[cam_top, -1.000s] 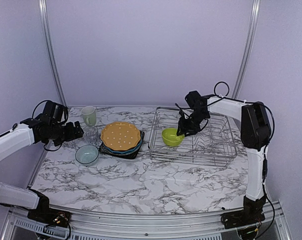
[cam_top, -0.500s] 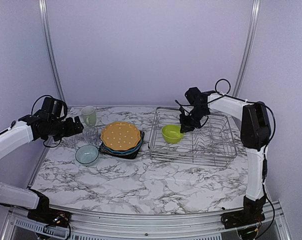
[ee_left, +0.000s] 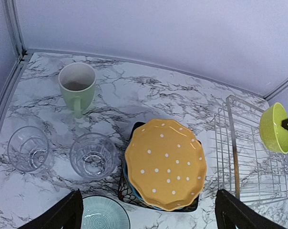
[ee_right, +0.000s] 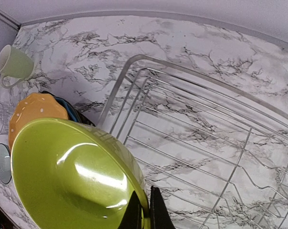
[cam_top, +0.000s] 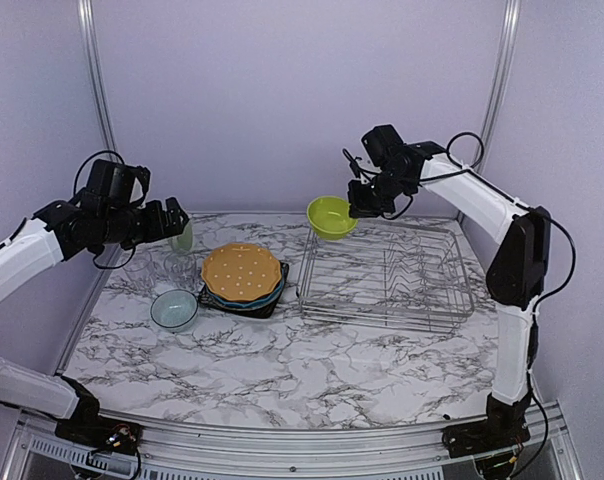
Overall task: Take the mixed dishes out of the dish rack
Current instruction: Grab the bowl from the dish rack, then pass from the right arm to the left
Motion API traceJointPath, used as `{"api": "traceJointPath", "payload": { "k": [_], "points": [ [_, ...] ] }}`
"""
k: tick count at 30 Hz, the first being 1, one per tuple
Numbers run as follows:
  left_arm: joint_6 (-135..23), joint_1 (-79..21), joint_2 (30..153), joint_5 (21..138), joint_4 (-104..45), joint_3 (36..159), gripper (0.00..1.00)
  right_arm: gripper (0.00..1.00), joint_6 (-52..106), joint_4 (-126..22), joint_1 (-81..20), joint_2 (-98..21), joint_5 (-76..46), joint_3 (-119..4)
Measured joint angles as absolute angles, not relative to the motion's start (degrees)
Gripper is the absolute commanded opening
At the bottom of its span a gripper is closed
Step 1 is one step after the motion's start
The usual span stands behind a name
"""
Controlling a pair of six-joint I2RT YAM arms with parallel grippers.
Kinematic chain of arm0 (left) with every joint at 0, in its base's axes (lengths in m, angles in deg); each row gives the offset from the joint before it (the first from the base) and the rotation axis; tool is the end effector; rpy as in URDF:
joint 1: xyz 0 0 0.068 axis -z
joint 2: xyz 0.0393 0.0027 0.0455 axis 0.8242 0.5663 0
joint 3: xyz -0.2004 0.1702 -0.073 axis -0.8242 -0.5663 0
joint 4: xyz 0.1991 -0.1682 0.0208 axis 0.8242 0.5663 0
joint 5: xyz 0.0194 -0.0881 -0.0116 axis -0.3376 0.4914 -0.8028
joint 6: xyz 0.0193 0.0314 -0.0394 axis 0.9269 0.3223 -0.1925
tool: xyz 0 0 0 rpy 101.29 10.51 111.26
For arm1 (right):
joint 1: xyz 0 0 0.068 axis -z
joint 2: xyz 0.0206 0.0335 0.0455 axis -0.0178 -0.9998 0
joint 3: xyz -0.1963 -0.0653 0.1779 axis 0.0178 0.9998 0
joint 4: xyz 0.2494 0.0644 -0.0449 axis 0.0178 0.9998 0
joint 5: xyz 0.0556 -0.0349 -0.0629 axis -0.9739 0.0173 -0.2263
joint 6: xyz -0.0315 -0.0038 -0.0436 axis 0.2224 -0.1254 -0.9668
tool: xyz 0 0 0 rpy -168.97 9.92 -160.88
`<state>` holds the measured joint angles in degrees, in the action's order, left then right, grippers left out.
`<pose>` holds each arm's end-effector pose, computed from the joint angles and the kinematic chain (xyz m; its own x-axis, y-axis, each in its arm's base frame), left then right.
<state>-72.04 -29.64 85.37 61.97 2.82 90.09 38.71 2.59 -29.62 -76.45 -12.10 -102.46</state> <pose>0.2413 -0.1106 0.3398 -0.5989 -0.2222 -0.7694 0.0370 0.9520 -0.3037 0.3981 0.2206 0.3254 -0.8365 -0.0918 -0.5403 -0.2691 0.9276 0.2590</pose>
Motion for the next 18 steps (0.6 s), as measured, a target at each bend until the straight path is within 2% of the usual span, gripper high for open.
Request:
{"api": "traceJointPath", "payload": {
  "k": [9,18],
  "points": [
    [-74.86,-17.73,90.88,60.14,3.15,97.41,0.99,0.00,41.44,3.51,-39.06,-76.12,-6.61,-106.31],
    [-78.29,-11.56,95.31,59.52,2.67,98.22,0.96,0.00,43.73,3.53,-46.80,-76.12,-1.37,-106.33]
  ]
}}
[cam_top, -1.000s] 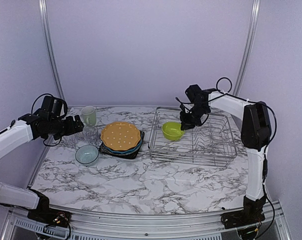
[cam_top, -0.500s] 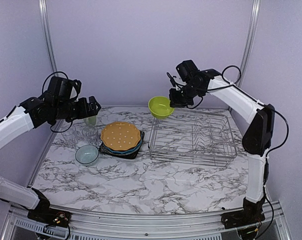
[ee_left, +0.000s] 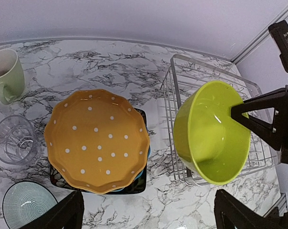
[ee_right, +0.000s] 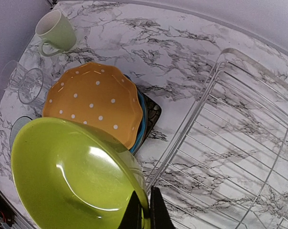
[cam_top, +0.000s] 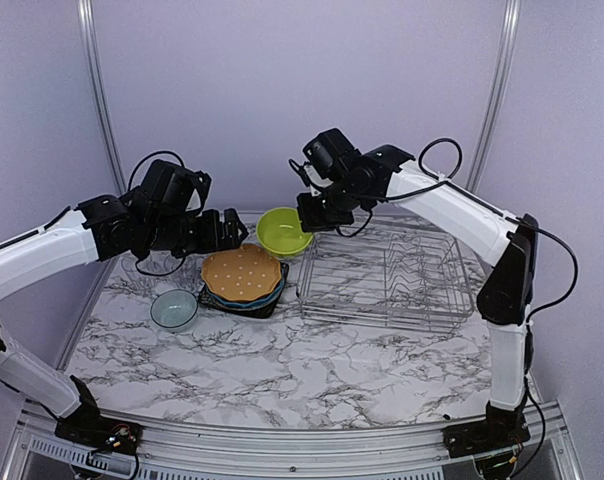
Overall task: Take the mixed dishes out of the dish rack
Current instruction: Pass from the right arm to the left
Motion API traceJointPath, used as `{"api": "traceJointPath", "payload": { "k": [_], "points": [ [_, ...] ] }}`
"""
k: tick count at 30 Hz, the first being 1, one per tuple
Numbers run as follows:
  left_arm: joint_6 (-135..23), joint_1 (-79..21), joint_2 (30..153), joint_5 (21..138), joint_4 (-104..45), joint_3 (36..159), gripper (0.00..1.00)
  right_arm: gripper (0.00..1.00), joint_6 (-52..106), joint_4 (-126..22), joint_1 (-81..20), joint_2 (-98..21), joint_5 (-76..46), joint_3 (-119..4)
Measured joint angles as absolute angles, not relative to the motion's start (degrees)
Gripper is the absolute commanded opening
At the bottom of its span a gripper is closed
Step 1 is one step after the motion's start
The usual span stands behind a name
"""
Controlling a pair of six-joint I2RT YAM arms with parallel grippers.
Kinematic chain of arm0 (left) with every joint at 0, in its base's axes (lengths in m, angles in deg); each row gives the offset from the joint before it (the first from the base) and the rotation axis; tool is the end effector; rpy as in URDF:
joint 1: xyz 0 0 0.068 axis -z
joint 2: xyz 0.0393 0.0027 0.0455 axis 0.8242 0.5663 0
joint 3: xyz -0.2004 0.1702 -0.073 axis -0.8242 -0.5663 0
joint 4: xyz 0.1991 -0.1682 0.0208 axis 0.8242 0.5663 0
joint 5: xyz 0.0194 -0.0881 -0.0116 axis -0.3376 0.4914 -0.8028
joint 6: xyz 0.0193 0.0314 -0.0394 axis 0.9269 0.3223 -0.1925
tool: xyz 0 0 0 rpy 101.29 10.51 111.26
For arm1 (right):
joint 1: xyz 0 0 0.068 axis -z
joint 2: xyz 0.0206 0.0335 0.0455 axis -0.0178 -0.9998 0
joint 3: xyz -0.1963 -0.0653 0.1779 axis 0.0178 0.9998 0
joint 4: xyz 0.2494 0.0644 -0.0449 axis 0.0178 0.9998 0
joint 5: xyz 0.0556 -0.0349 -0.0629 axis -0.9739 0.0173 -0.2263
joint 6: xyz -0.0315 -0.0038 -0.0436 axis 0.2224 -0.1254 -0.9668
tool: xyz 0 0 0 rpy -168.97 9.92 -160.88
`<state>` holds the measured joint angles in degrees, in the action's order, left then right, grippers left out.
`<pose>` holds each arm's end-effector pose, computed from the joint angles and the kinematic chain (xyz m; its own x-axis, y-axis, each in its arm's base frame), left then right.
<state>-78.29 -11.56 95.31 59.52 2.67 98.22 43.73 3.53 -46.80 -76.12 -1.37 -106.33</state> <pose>0.2272 -0.2089 0.3419 -0.6689 -0.1179 -0.7339 0.2266 0.9080 -0.3525 0.3185 0.3222 0.3476 -0.7604 -0.2067 -0.6156 -0.3970 0.8982 0.1889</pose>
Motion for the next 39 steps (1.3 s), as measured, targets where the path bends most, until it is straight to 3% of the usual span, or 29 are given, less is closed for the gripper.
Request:
{"api": "traceJointPath", "payload": {
  "k": [4,11,19,22,25,30,39],
  "points": [
    [-79.97,-10.52,97.08,58.83,2.12,98.22,0.90,0.00,44.54,3.53,-49.55,-76.14,0.27,-106.42],
    [-82.92,-9.88,100.30,57.62,1.82,98.22,0.70,0.00,45.48,3.99,-54.12,-76.99,4.38,-110.05],
    [-86.25,-9.03,102.61,56.99,1.86,99.27,0.21,0.00,45.98,4.71,-55.98,-77.76,7.42,-110.42],
    [-87.51,-8.92,102.88,57.03,1.62,99.60,0.09,0.00,46.14,4.67,-56.00,-77.98,7.55,-110.42],
    [-89.68,-9.10,103.25,55.55,2.03,99.95,0.00,0.08,46.57,4.34,-56.37,-78.02,7.51,-110.42],
    [-90.71,-9.05,103.88,54.67,4.35,100.03,0.00,0.22,46.90,2.98,-56.66,-77.98,6.76,-109.83],
    [-91.62,-9.88,103.31,54.87,7.81,100.03,0.00,0.69,46.33,-1.37,-56.31,-73.15,5.43,-101.70]
  ]
}}
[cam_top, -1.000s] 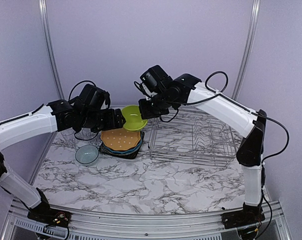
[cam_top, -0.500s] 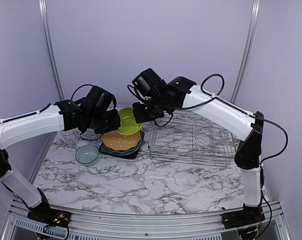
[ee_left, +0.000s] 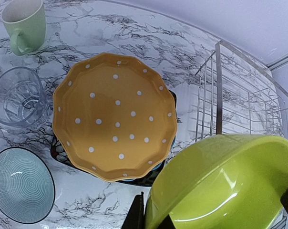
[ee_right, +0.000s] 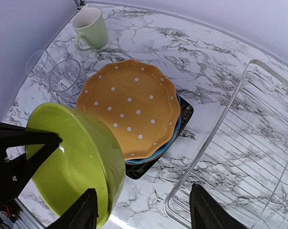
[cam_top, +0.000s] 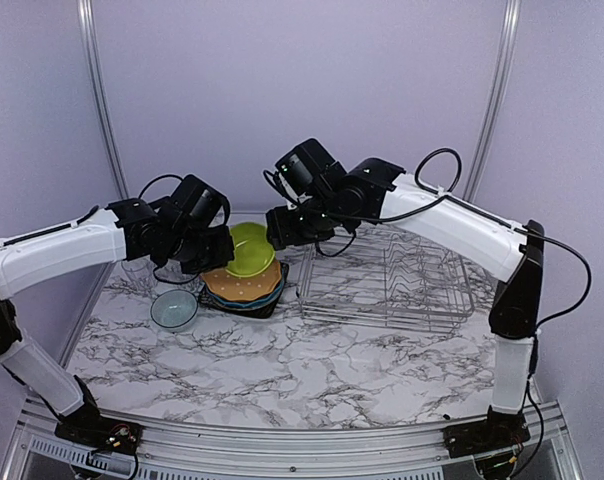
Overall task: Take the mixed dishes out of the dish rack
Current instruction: Pass from the right arm to the left, then place the bowl in the bowl.
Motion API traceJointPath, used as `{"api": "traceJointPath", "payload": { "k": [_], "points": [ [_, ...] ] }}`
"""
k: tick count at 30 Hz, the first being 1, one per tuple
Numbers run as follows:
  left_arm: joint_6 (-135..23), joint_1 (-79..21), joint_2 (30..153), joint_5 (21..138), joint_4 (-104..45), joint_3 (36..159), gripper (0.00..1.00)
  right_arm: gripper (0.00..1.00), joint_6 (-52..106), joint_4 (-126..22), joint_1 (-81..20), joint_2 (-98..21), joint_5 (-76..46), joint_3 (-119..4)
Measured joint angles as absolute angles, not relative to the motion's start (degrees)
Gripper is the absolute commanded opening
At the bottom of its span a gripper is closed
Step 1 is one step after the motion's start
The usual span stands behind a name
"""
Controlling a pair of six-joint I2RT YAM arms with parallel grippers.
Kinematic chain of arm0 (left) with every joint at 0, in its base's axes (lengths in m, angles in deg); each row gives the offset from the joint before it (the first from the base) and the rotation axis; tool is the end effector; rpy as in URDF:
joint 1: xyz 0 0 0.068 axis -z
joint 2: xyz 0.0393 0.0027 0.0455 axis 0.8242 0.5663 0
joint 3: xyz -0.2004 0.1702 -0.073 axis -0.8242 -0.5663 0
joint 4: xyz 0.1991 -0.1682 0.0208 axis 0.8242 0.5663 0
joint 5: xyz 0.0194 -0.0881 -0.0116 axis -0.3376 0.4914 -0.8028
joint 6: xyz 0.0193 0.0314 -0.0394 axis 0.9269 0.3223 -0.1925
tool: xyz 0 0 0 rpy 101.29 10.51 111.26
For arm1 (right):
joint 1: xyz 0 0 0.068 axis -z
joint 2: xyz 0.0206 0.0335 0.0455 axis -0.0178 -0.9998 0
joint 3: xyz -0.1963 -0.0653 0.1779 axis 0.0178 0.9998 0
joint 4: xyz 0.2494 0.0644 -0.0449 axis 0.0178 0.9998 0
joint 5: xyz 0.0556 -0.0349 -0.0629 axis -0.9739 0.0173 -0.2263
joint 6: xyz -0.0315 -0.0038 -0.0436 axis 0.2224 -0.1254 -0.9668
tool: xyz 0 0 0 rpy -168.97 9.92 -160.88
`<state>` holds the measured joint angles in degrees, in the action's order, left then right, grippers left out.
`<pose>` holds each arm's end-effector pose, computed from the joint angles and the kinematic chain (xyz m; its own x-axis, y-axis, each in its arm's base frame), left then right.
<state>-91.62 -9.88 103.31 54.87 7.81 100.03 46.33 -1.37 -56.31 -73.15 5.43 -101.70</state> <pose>0.2396 -0.2306 0.3036 -0.7579 -0.2362 -0.6081 -0.0061 0.9347 -0.3554 0.2611 0.3634 0.3515 -0.6925 -0.2384 -0.6809 -0.4598 0.8731 0.1619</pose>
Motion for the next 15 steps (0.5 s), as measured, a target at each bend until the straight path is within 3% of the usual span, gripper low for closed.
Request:
{"api": "traceJointPath", "payload": {
  "k": [8,15],
  "points": [
    [-91.56,-15.28,97.35,55.35,10.54,98.51,0.00,0.98,44.56,-5.48,-55.78,-64.89,5.10,-96.93],
    [-89.77,-21.33,89.56,56.64,13.58,93.96,0.00,0.98,41.98,-9.80,-53.71,-56.91,4.75,-88.48]
  ]
}}
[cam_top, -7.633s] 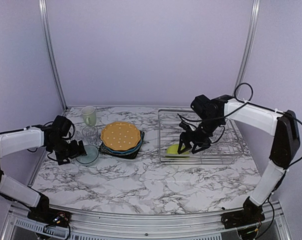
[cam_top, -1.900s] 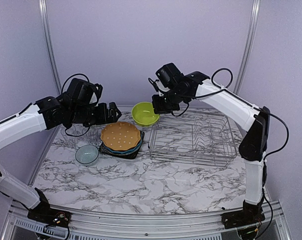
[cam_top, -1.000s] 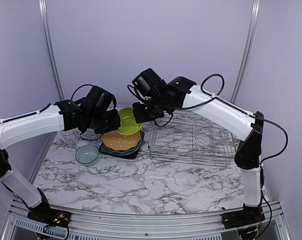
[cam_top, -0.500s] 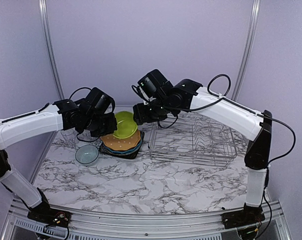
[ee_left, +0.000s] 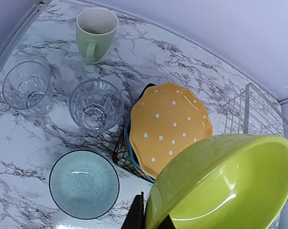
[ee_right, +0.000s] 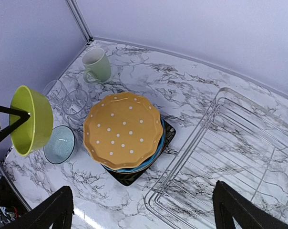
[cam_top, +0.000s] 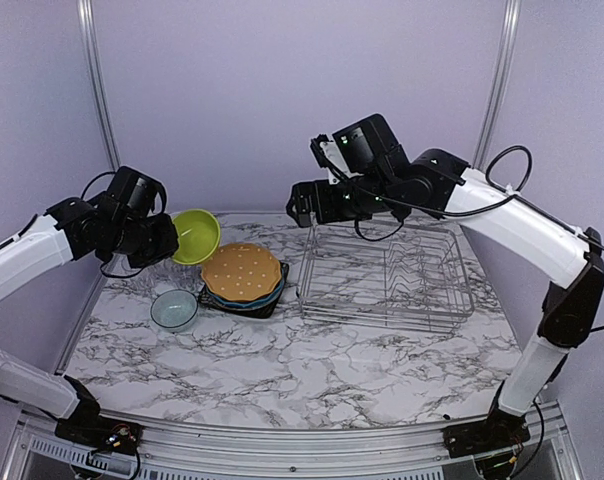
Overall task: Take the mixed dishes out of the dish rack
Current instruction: Place the bowl in the bowl.
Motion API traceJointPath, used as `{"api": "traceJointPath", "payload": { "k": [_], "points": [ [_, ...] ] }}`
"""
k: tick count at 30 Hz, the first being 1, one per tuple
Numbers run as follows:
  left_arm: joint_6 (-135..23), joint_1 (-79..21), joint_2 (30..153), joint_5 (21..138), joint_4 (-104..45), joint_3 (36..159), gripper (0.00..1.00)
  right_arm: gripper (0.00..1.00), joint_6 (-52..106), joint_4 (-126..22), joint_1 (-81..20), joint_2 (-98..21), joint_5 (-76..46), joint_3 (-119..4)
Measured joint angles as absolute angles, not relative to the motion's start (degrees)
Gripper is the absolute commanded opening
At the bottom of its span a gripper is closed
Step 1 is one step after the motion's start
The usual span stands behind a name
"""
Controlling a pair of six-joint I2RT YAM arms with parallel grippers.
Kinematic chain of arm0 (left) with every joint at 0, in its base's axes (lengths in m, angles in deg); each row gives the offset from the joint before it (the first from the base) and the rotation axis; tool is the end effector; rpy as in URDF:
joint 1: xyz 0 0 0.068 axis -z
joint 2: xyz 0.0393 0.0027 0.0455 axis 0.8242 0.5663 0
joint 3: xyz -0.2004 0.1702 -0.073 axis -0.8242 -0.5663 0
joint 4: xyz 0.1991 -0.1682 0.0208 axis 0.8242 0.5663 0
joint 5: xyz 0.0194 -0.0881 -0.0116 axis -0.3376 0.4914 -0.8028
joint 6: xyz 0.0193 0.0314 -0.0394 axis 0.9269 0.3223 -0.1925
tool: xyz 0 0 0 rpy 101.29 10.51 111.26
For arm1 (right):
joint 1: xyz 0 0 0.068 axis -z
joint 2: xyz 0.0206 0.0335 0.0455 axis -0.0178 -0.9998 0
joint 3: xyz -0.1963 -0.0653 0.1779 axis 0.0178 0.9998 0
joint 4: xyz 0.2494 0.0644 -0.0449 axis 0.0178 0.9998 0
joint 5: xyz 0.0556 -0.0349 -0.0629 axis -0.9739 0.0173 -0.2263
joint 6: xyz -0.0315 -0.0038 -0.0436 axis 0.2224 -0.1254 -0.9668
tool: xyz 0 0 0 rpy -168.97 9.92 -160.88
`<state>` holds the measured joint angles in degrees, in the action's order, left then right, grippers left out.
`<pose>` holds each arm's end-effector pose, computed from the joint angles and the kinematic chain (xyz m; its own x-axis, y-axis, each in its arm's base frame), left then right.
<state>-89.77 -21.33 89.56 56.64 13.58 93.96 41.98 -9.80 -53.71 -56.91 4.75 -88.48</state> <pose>0.2282 -0.1441 0.3290 -0.7000 -0.3604 -0.6165 -0.1441 0.9168 -0.3724 0.2398 0.3027 0.4025 -0.5809 -0.1572 -0.7986 -0.4971 0.8454 0.1952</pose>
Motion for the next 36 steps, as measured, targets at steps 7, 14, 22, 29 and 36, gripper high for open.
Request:
{"api": "traceJointPath", "payload": {
  "k": [7,14,22,29,36],
  "points": [
    [-86.36,-24.72,82.35,59.87,16.42,88.25,0.00,0.98,39.40,-14.11,-49.36,-49.41,4.93,-79.54],
    [-84.39,-27.04,80.65,62.43,18.69,84.12,0.00,0.98,38.36,-17.82,-46.93,-41.67,6.48,-72.39],
    [-82.47,-31.26,82.85,63.22,19.41,81.13,0.00,0.98,38.40,-19.03,-46.73,-40.30,6.67,-69.09],
    [-80.83,-34.25,86.70,63.28,18.12,78.09,0.00,0.98,38.71,-19.03,-46.58,-39.77,6.74,-67.06],
    [-80.02,-35.06,90.18,63.70,13.92,76.15,0.00,0.98,38.84,-19.03,-46.10,-38.94,6.87,-66.44]
  ]
}}
